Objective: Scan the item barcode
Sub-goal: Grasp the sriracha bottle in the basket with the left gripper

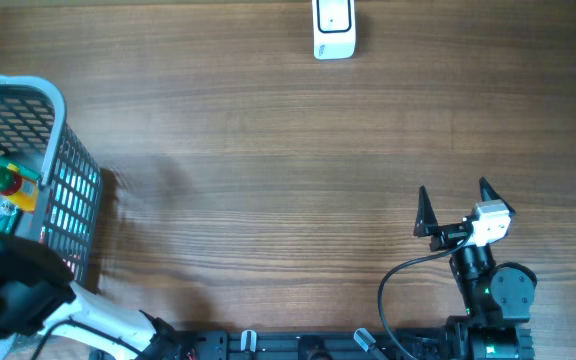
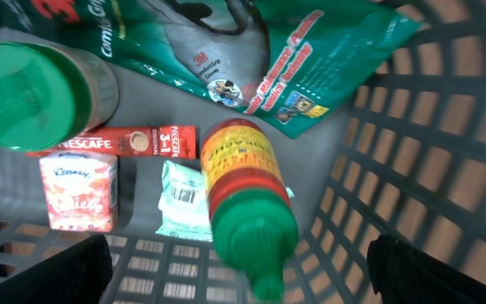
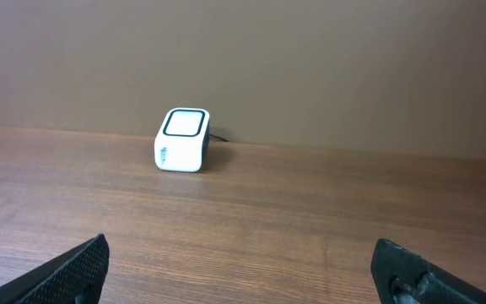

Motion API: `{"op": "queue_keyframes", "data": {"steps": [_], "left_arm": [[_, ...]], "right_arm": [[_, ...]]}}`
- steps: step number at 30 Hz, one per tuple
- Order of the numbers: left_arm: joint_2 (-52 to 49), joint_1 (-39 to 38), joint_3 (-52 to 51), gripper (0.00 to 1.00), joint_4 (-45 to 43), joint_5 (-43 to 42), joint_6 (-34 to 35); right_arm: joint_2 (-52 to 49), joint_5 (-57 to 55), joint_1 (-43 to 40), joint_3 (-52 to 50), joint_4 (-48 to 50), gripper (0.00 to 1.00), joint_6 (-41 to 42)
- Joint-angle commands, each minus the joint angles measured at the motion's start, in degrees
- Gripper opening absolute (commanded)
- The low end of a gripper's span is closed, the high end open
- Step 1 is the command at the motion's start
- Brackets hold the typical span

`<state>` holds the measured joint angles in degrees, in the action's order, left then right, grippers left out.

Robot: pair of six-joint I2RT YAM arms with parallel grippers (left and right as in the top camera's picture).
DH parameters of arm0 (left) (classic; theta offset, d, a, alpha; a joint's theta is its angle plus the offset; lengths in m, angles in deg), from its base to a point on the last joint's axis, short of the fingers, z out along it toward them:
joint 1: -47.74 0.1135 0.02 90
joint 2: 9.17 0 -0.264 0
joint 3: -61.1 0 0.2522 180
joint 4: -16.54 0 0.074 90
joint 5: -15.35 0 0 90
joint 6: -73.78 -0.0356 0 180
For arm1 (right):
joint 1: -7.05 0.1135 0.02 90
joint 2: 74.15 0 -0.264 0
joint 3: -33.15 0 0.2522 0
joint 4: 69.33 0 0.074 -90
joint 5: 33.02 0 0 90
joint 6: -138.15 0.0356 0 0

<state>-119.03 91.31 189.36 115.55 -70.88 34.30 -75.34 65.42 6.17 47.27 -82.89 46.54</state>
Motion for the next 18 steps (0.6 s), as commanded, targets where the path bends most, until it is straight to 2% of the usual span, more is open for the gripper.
{"op": "queue_keyframes", "data": {"steps": [1, 3, 7, 9, 13, 14, 15, 18], "left_arm": [[-4.00, 0.26, 0.85, 1.00, 0.07, -0.55, 0.96], [-6.19, 0.04, 0.72, 1.00, 0.52, -0.52, 0.94], [-7.91, 0.07, -2.71, 0.89, -0.20, -0.09, 0.94], [-7.91, 0.04, -5.79, 0.88, -1.68, -0.09, 0.94], [-7.91, 0.07, -11.50, 0.61, -4.92, -0.09, 0.92], [-7.91, 0.07, -11.58, 0.48, -4.90, -0.09, 0.70], [-7.74, 0.07, -11.58, 0.41, -4.79, -0.11, 0.70], [-7.17, 0.07, -10.82, 0.29, -4.20, -0.59, 0.72]], "right_arm": [[0.11, -1.01, 0.28, -0.07, 0.22, 1.00, 0.24], [0.11, -1.01, 0.28, -0.07, 0.22, 1.00, 0.26], [0.11, -0.98, 0.28, -0.07, 0.22, 1.00, 0.26], [0.11, -0.98, 0.28, -0.07, 0.22, 1.00, 0.26], [0.11, -0.98, 0.28, -0.07, 0.22, 1.00, 0.26], [0.11, -0.98, 0.28, -0.07, 0.22, 1.00, 0.24], [0.11, -0.98, 0.28, -0.07, 0.22, 1.00, 0.24], [0.11, -1.01, 0.28, -0.07, 0.22, 1.00, 0.24]]}}
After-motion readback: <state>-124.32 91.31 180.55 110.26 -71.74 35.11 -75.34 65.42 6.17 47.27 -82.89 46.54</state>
